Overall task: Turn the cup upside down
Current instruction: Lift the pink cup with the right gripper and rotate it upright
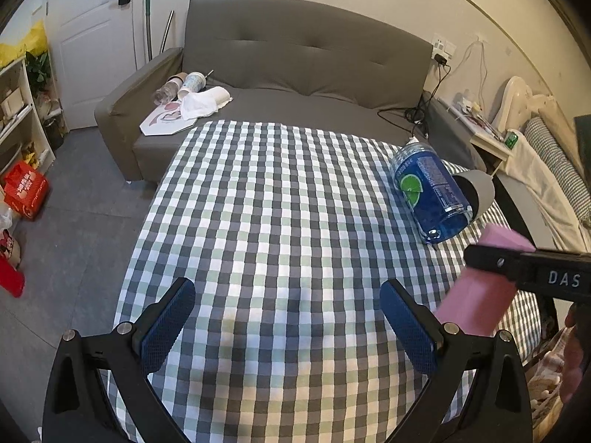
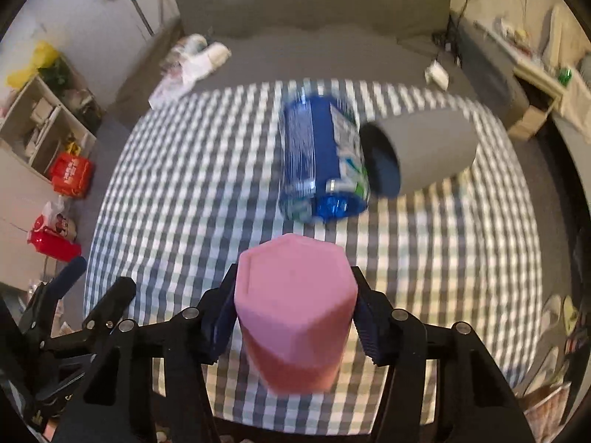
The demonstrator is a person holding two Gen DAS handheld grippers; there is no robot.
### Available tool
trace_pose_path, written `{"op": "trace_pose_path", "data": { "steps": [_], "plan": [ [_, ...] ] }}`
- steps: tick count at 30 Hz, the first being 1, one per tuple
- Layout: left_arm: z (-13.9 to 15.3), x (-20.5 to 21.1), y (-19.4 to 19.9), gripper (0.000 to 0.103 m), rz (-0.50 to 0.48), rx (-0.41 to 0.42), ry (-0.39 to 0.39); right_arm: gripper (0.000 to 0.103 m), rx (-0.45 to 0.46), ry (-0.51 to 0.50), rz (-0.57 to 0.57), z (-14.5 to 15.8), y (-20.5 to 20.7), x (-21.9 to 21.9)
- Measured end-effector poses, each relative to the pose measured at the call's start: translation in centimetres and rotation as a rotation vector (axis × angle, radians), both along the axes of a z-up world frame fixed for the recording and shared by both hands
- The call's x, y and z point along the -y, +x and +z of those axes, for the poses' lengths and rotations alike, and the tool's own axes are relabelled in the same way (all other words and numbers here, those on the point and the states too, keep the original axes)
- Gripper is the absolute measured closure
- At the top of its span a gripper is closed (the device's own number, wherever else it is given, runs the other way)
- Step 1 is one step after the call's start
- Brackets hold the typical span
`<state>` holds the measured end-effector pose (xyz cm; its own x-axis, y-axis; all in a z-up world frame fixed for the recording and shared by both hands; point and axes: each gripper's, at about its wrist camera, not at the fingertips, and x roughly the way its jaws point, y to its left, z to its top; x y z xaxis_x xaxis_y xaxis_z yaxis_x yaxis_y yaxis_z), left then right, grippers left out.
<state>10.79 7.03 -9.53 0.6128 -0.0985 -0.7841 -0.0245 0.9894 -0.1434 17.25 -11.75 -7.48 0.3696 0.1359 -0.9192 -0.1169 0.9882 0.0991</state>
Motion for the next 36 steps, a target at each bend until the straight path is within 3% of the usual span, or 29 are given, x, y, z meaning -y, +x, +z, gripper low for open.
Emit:
{"op": "trace_pose_path", "data": {
  "steps": [11,18,36],
  "plan": [
    [0.3,0.2,-0.5,0.000,0.008,0.009,0.009,0.048,0.247,-0.008,0.003,3.1,-2.7,1.0],
    [0.1,0.4,-0.5,0.000,0.001,0.003,0.024,0.048,0.395,-0.019,0.025,2.8,-4.3,0.2],
    [-1.0,1.8,0.5,0.000,-0.017,-0.029,0.060,0.048,0.466,-0.049,0.046,-1.3,-4.1,-0.6]
  ]
}}
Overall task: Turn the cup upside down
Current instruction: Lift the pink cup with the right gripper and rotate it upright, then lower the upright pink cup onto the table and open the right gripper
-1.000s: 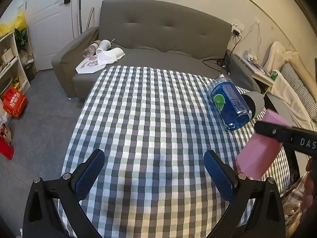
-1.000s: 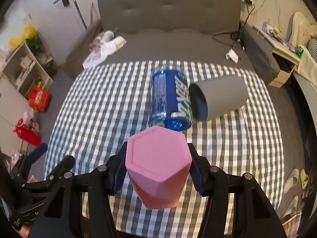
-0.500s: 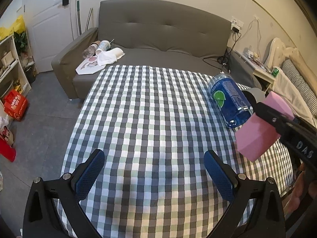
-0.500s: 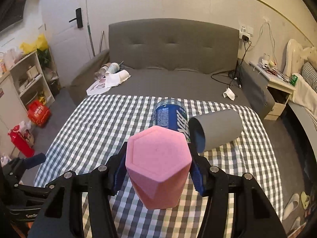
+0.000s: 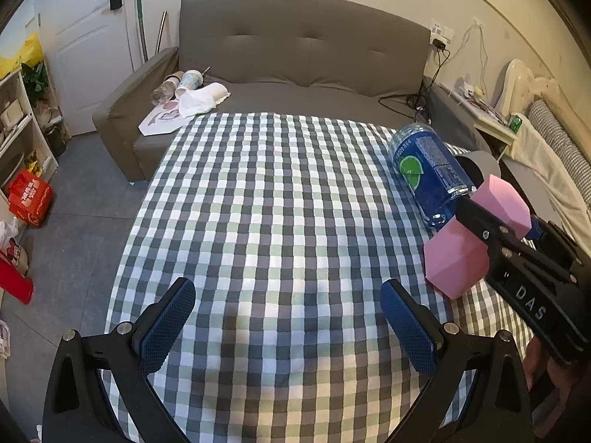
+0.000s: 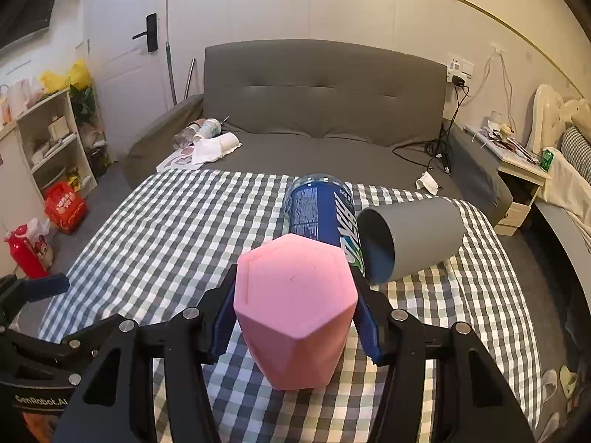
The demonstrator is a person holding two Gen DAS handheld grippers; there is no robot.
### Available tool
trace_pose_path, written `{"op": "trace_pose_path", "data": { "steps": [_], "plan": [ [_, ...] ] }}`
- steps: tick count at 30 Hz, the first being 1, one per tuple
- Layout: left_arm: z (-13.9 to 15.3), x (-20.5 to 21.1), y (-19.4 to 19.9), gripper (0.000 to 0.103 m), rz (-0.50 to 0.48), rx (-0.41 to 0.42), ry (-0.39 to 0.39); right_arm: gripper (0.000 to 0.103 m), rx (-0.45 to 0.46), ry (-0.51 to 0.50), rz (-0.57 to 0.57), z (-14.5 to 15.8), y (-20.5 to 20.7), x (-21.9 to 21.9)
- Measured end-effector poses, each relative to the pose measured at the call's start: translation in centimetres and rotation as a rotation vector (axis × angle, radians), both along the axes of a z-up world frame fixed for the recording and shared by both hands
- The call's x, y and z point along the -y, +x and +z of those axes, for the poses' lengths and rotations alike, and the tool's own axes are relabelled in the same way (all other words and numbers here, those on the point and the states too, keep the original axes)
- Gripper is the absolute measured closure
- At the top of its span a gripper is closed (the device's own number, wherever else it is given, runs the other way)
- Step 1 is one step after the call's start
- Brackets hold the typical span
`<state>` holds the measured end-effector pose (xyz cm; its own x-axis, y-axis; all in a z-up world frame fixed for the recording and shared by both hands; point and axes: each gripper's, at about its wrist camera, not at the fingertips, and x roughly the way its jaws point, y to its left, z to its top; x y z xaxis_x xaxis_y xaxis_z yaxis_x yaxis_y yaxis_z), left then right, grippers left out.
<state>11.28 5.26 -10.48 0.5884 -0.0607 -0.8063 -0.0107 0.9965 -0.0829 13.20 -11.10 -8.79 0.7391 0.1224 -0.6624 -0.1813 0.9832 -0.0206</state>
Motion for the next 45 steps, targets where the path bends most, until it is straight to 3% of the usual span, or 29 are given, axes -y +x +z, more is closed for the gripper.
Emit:
{"op": "trace_pose_path", "data": {
  "steps": [11,25,27,29,45],
  "plan": [
    [-0.5,0.9,0.0,0.000,-0.015,-0.015,0.019,0.048,-0.003,0.030,-0.001,-1.0,-0.8,0.9],
    [-0.4,0.3,-0.1,0.000,0.007,-0.014,-0.029,0.047,-0.003,0.052,0.006,-1.2,-1.0,1.3],
    [-0.3,0.2,-0.1,0.000,0.014,-0.011,-0.032,0.042,-0.012,0.061,0.007,-1.1,-0.9,1.4],
    [-0.1,0.1,-0.3,0.000,0.020,-0.003,-0.034,0.019,-0.019,0.084,0.008,-1.1,-0.9,1.6],
    [4.3,0.5,-5.1,0.000,0.053,0.183,-0.051,0.015,0.105,0.121,0.000,4.9,-6.2,4.5]
  ]
}}
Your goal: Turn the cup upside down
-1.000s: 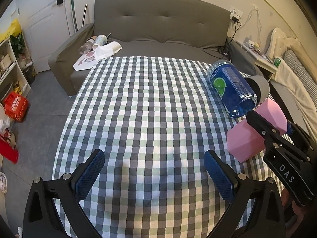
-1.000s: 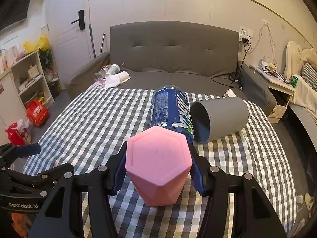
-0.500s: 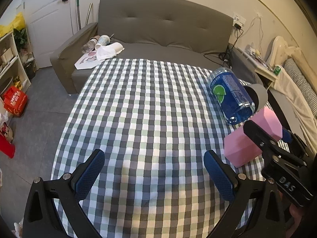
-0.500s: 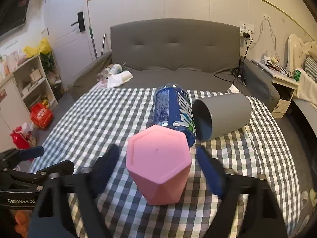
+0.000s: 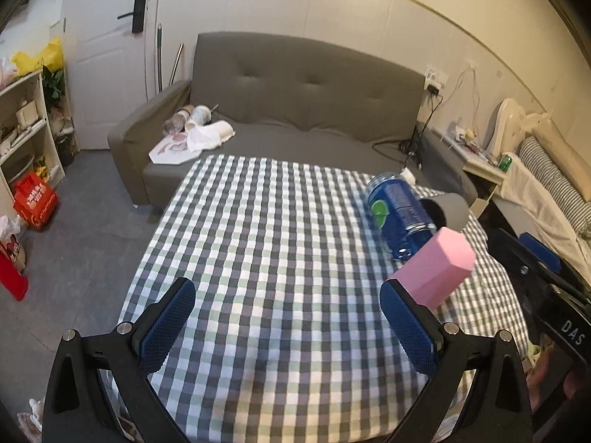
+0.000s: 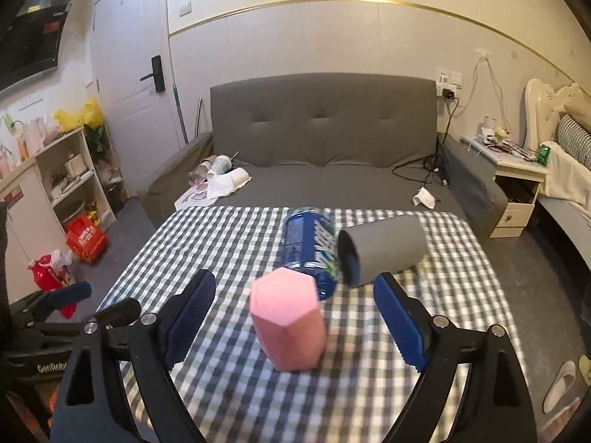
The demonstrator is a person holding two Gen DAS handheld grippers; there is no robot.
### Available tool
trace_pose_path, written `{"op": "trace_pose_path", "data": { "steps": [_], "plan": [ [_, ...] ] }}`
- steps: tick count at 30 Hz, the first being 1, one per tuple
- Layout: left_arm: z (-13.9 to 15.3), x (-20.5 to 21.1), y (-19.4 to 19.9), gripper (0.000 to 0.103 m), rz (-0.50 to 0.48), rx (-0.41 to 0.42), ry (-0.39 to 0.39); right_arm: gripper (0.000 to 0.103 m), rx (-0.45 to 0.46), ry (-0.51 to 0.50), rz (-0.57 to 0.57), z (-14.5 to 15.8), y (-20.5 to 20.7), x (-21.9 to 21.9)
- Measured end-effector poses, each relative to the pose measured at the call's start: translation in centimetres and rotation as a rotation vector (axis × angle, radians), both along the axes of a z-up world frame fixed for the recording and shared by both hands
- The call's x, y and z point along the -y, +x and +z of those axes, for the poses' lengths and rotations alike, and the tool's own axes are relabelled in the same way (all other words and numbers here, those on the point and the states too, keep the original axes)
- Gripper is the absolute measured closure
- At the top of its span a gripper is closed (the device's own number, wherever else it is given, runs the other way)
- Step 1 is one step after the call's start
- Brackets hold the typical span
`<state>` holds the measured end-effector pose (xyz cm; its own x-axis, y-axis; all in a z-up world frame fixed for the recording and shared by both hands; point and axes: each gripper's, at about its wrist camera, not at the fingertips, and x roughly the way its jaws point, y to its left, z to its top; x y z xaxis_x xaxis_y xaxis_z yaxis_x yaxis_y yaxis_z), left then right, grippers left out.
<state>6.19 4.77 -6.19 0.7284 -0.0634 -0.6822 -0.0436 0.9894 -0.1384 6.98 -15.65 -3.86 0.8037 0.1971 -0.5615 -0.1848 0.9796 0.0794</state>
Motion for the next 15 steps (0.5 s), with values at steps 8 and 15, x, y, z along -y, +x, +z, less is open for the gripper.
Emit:
{"op": "trace_pose_path", "data": {
  "steps": [8,15],
  "plan": [
    [1.6,2.0,-3.1,0.000,-0.009,0.056,0.032,0.009,0.013,-0.005,-0.029,1.6,-4.2,3.3],
    [2.6,3.2,-5.7,0.000,-0.007,0.102,0.083,0.000,0.028,0.006,-0.046,2.3,-7.2,5.2]
  ]
}}
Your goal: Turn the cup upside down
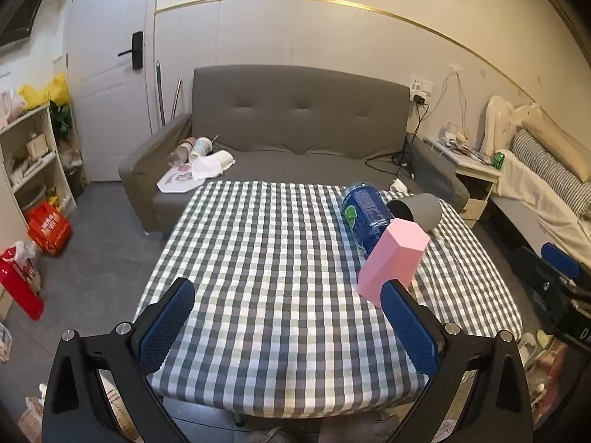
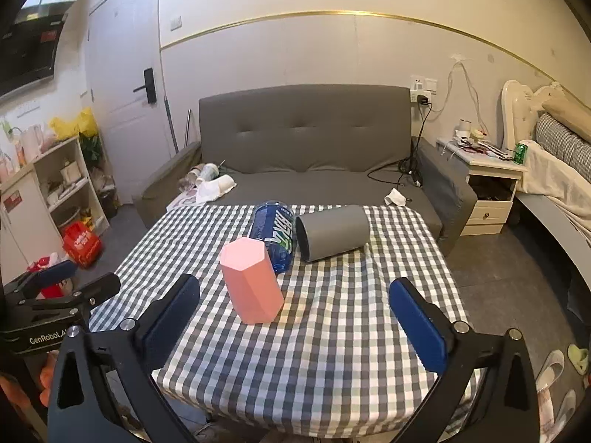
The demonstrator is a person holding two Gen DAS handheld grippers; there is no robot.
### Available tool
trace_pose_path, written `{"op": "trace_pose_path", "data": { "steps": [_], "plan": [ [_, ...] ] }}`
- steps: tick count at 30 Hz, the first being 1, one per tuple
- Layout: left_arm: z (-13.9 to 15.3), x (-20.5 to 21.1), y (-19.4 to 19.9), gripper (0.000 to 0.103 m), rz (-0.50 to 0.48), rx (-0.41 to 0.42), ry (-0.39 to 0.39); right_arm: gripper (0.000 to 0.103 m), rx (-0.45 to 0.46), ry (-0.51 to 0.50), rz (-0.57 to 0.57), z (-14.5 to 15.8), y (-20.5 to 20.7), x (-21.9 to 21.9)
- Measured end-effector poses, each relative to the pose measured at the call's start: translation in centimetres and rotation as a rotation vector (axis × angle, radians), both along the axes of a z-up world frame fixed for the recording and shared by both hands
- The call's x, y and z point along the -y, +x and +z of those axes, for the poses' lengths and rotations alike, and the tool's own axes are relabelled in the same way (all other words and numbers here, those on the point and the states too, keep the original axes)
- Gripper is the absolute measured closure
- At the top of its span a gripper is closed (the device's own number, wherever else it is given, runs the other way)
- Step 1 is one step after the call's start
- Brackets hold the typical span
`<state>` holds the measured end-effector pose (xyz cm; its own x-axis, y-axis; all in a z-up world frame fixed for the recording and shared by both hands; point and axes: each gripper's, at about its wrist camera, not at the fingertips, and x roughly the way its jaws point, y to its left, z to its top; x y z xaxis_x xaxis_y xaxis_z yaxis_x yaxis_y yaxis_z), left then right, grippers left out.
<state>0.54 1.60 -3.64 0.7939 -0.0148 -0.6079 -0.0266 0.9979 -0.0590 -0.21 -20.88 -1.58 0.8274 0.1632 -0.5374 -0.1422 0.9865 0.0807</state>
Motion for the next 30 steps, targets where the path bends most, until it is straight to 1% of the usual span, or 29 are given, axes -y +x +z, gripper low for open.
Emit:
{"op": "trace_pose_path", "data": {
  "steps": [6,12,25,30],
  "plan": [
    [0.2,0.5,-1.1,0.000,0.000,0.017,-0.001,0.000,0.006,-0.008,-0.012,-0.2,-1.5,1.0],
    [0.1,1.3,-1.3,0.000,-0.020,0.025,0.020,0.000,-0.010,-0.015,-0.016,-0.7,-1.4,1.3],
    [0.1,0.8,-1.3,0.000,-0.026,0.014,-0.013,0.000,-0.018,-0.036,-0.012,-1.2,-0.9,0.8],
    [0.2,0.8,-1.2,0.000,-0.030,0.015,-0.004,0.000,-0.020,-0.036,-0.011,-1.2,-0.9,0.7]
  ]
}}
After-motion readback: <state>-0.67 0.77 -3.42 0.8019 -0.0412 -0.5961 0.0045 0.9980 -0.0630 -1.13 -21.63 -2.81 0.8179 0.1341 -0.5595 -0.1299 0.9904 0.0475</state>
